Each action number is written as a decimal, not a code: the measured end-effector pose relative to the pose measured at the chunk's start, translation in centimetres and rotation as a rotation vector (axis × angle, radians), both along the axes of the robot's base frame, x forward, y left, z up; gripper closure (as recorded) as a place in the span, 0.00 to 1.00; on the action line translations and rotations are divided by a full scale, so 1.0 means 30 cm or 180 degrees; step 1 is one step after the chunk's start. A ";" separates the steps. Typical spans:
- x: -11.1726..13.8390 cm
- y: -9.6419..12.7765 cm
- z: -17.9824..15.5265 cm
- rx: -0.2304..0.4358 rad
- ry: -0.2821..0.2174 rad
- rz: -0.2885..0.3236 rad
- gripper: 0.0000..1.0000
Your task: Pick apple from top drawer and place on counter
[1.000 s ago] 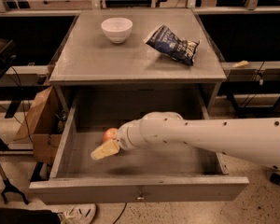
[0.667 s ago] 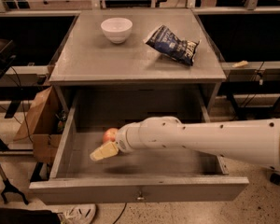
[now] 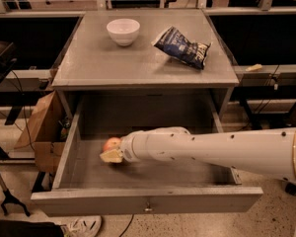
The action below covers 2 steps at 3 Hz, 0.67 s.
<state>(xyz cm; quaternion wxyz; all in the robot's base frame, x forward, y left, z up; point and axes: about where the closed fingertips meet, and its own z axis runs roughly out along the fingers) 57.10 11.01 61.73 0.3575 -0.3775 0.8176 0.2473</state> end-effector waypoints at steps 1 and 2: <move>0.005 0.009 -0.001 0.0053 -0.0026 -0.0012 0.60; 0.007 0.008 0.001 0.0069 -0.0036 -0.0023 0.84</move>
Offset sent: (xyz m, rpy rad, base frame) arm 0.0046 -0.0013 0.0023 0.0352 -0.0205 -0.0212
